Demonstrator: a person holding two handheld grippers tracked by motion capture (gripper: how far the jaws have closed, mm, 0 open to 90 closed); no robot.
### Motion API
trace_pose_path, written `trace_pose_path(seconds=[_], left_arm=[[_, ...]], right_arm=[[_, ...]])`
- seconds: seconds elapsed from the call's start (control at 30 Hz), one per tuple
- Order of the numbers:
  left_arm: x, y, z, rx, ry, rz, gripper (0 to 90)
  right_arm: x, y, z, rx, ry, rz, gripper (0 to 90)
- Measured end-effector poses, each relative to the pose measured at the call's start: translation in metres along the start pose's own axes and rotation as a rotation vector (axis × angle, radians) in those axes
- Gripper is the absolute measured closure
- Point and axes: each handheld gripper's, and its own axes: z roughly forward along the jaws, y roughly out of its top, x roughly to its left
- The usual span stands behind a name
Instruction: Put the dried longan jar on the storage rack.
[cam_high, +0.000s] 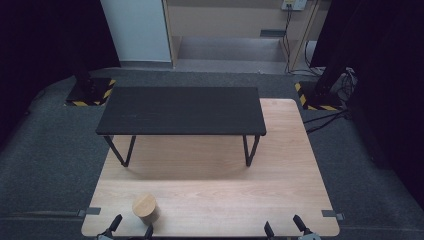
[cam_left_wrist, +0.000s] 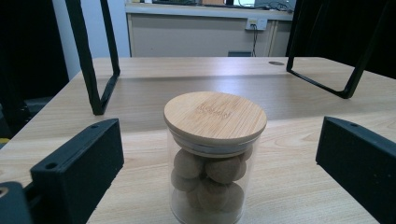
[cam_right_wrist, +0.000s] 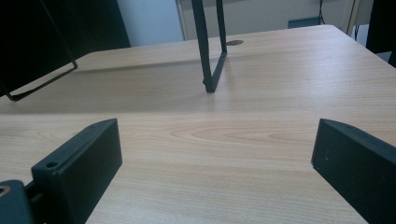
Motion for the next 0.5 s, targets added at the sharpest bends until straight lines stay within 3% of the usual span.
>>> trace_pose_path(seconds=[0.5], left_arm=[[0.0014,-0.0069,0.0090,0.020,0.000,0.010,0.0]], right_arm=[[0.0017,-0.0003,0.0023,0.007,0.008,-0.002,1.9]])
